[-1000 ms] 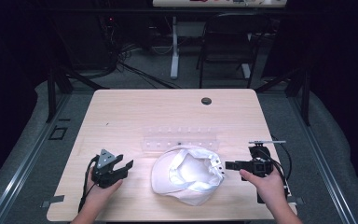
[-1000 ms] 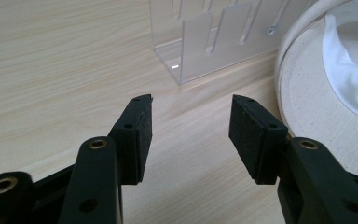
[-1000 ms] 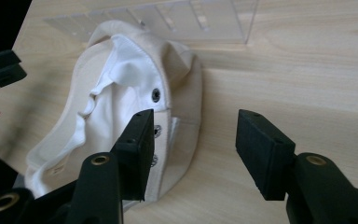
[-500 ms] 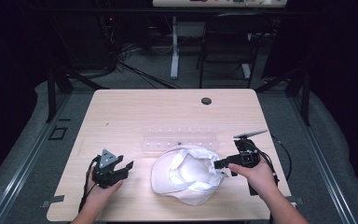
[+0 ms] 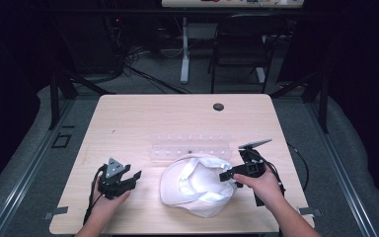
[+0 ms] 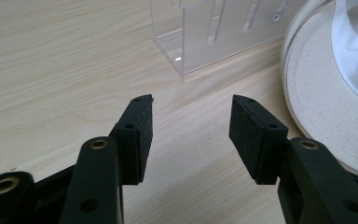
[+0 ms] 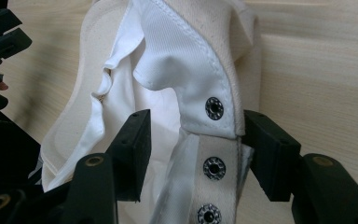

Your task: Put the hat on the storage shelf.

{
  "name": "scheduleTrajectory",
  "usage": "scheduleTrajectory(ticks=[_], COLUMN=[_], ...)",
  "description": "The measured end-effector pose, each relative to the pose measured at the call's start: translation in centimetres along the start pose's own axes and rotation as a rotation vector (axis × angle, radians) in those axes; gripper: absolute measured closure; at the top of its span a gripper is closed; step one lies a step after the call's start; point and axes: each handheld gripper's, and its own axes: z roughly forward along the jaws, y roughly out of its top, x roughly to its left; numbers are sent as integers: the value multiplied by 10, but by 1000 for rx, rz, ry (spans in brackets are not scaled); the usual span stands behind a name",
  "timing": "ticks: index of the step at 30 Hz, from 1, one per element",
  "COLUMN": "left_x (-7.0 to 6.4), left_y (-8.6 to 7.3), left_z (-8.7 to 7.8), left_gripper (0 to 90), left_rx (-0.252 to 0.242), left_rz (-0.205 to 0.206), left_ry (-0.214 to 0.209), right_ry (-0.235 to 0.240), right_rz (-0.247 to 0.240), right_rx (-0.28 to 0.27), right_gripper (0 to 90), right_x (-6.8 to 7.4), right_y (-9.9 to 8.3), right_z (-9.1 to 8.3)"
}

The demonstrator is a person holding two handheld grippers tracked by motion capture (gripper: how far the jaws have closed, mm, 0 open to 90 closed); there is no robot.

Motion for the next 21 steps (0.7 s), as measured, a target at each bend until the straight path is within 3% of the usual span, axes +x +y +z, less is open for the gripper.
scheduleTrajectory(ticks=[6,12,13,16,17,21], left_x=[0,0,0,0,0,0], left_y=[0,0,0,0,0,0], left_z=[0,0,0,0,0,0], left_gripper=[498,498,498,498,498,498], left_rx=[0,1,-1,0,1,1], left_rz=[1,1,2,2,2,3], left_ry=[1,2,3,4,5,5], right_ry=[3,61,88,90,105,95], right_rz=[-10,42,50,41,46,70], right_rx=[18,-1,5,14,32,33], right_gripper=[455,486,508,538,587,665], right_x=[2,7,8,9,9,12], right_y=[3,5,7,8,9,11], right_z=[1,-8,-11,-12,-14,-15])
